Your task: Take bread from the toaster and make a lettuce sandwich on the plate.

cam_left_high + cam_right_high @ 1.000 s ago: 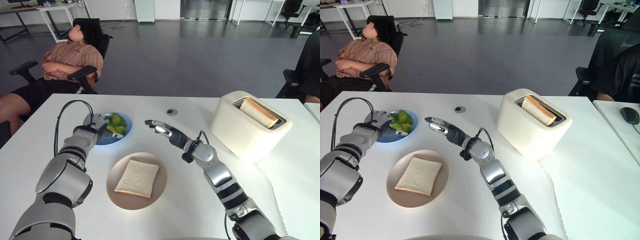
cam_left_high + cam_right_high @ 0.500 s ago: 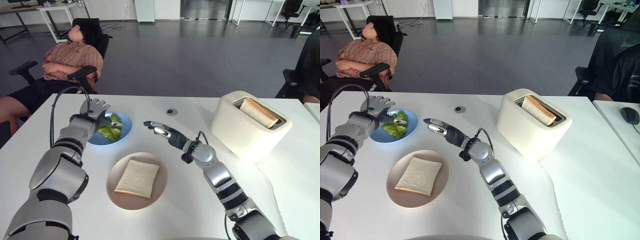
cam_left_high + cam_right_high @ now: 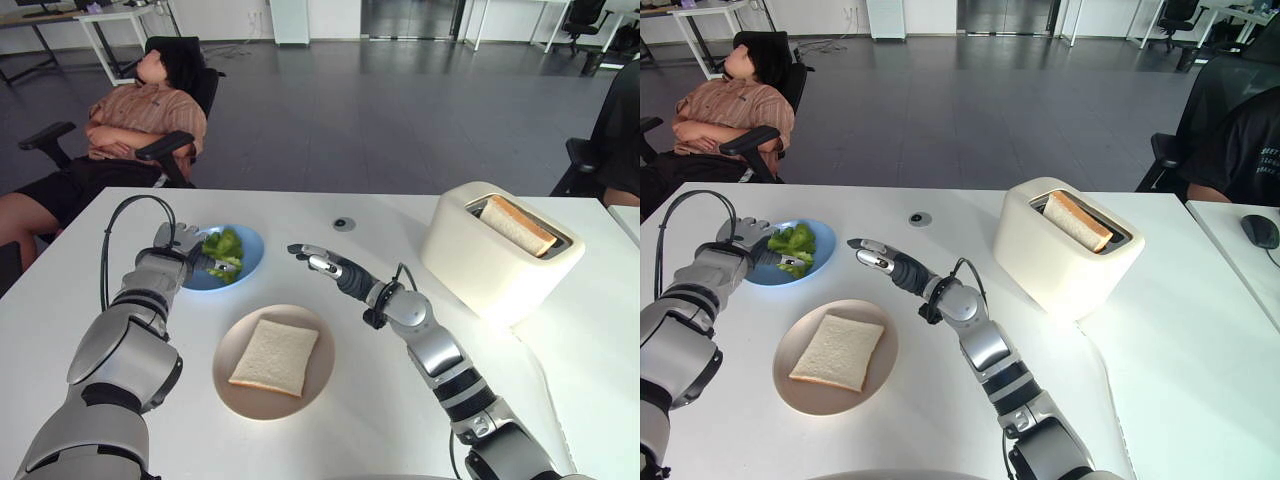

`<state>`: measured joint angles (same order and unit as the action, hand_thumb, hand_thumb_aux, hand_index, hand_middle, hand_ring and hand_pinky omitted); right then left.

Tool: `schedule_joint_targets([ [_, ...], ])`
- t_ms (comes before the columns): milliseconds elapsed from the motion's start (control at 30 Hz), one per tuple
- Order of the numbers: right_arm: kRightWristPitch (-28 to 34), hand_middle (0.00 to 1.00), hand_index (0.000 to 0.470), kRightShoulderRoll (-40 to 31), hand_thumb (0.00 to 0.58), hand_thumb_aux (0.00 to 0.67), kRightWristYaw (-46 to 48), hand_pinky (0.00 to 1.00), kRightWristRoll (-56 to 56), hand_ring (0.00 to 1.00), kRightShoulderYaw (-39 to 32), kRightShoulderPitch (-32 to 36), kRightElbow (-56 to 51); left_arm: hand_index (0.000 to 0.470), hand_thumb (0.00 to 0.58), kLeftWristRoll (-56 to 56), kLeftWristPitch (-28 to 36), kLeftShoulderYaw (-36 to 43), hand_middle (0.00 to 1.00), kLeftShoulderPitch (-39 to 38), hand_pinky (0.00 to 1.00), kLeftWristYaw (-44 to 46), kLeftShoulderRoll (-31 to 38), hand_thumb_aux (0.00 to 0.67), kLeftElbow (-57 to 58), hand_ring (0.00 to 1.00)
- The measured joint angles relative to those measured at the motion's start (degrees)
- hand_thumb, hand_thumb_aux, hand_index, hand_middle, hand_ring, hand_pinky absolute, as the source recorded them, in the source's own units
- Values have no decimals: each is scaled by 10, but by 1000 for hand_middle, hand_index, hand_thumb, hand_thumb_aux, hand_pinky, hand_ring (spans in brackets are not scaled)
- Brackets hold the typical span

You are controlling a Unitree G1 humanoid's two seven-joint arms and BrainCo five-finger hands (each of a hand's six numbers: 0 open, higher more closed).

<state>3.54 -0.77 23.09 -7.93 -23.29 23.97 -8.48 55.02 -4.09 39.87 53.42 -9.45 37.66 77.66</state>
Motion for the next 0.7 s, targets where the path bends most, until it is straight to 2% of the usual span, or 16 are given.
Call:
schedule_joint_targets([
  [67, 0, 0, 0, -2, 0, 0, -1, 0, 0, 0, 0, 0, 0, 0, 0, 0, 0, 0, 0, -1, 0, 5, -9, 0, 1, 0],
  [100, 0, 0, 0, -3, 0, 0, -1, 0, 0, 0, 0, 0, 0, 240, 441, 0, 0, 0, 0, -3, 0, 14, -14, 342, 2, 0],
  [133, 0, 0, 0, -3, 0, 0, -1, 0, 0, 0, 0, 0, 0, 470, 580, -1, 0, 0, 0, -5, 0, 17, -17, 670, 3, 0],
  [700, -5, 0, 0, -5, 0, 0, -9, 0, 0, 0, 2, 0, 4, 470, 580, -23, -17, -5, 0, -19, 0, 16, -29, 670, 8, 0],
])
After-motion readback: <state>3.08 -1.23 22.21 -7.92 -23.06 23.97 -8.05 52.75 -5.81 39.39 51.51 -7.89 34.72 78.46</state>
